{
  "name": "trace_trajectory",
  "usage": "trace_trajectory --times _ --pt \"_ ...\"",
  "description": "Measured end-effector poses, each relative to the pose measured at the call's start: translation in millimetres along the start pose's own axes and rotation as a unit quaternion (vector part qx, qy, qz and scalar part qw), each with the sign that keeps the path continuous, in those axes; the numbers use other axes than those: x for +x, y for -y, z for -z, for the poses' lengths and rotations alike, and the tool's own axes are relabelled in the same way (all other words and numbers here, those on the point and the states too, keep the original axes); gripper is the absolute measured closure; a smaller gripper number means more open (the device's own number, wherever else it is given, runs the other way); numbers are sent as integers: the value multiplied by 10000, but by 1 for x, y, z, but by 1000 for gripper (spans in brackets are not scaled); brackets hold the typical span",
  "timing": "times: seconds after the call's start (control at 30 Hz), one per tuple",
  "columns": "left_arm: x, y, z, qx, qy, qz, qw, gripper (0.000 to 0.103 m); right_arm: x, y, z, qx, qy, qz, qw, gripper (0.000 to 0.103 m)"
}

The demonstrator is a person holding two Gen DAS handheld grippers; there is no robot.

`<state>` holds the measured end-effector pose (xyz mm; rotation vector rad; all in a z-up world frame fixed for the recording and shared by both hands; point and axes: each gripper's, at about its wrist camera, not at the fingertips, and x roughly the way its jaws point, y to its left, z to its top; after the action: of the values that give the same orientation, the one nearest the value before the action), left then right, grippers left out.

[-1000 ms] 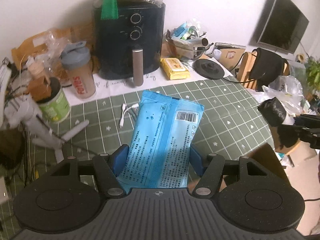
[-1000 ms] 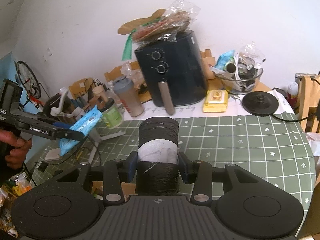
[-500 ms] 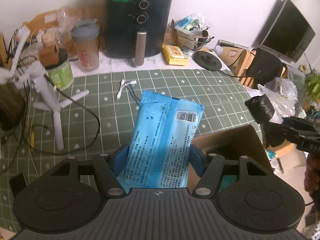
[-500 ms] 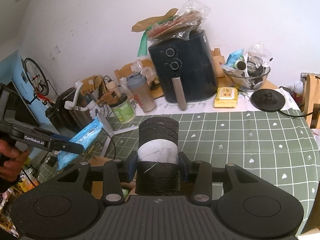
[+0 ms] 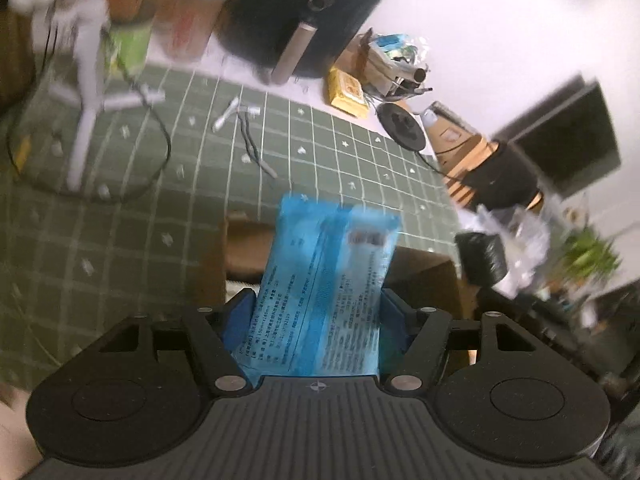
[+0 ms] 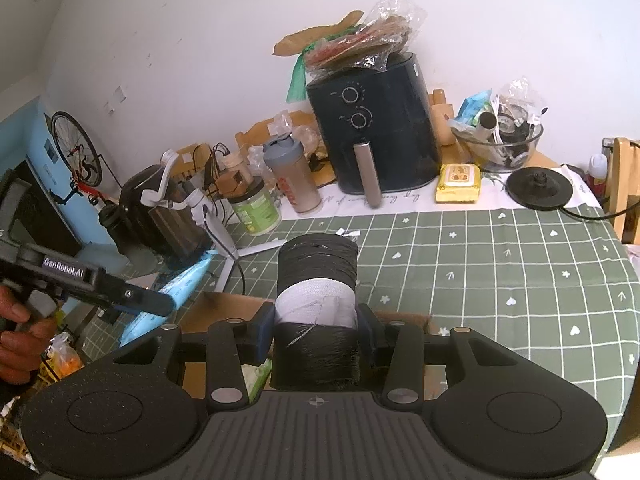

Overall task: Organize soft objects
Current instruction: 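Carry the blue pack and black roll over the cardboard box and lower them, then open both grippers to release the pack and roll into the box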

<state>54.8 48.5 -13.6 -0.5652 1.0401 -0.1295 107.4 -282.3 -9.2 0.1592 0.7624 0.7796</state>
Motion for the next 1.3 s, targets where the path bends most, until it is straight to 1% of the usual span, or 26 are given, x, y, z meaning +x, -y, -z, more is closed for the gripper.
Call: trace_trajectory --times 0.03,0.1,0.13,0.33,0.5,0.77,0.87,1.0,1.17,1.2,1.23,1.27,1.3 --pt "0 -2 3 -45 12 34 10000 33 0 -1 2 -3 -24 -3 10000 57" --pt "-1 -2 7 15 69 23 10000 27 0 -3 5 3 -66 -15 10000 57" --pt "-3 -2 9 55 120 -4 9999 26 0 -4 7 10 -83 -24 10000 57" --pt "-14 3 21 429 352 -337 9979 26 0 -11 15 30 -190 -97 9998 57" --pt "-15 -2 24 441 352 -592 9966 26 4 -19 19 -9 -264 -165 9995 57" --pt "-23 0 35 930 545 -1002 9891 26 13 -33 17 -137 -293 -271 9991 57" --pt "-25 -1 40 1035 571 -1154 9863 26 18 -40 14 -195 -292 -313 9989 57" --pt "-29 -7 44 926 549 -1134 9877 26 26 -51 9 -255 -285 -381 9985 57" --pt "-34 -14 48 832 577 -1129 9884 26 37 -63 3 -304 -340 -610 9971 57" --pt "-35 -15 48 809 576 -1127 9887 26 42 -66 2 -301 -400 -635 9967 56" --pt "-35 -16 49 785 572 -1130 9888 26 46 -68 2 -305 -488 -623 9964 53" --pt "-35 -16 50 764 566 -1131 9890 26 52 -71 3 -326 -592 -606 9959 46" --pt "-35 -17 50 737 557 -1126 9893 26 56 -73 3 -363 -664 -578 9955 29"
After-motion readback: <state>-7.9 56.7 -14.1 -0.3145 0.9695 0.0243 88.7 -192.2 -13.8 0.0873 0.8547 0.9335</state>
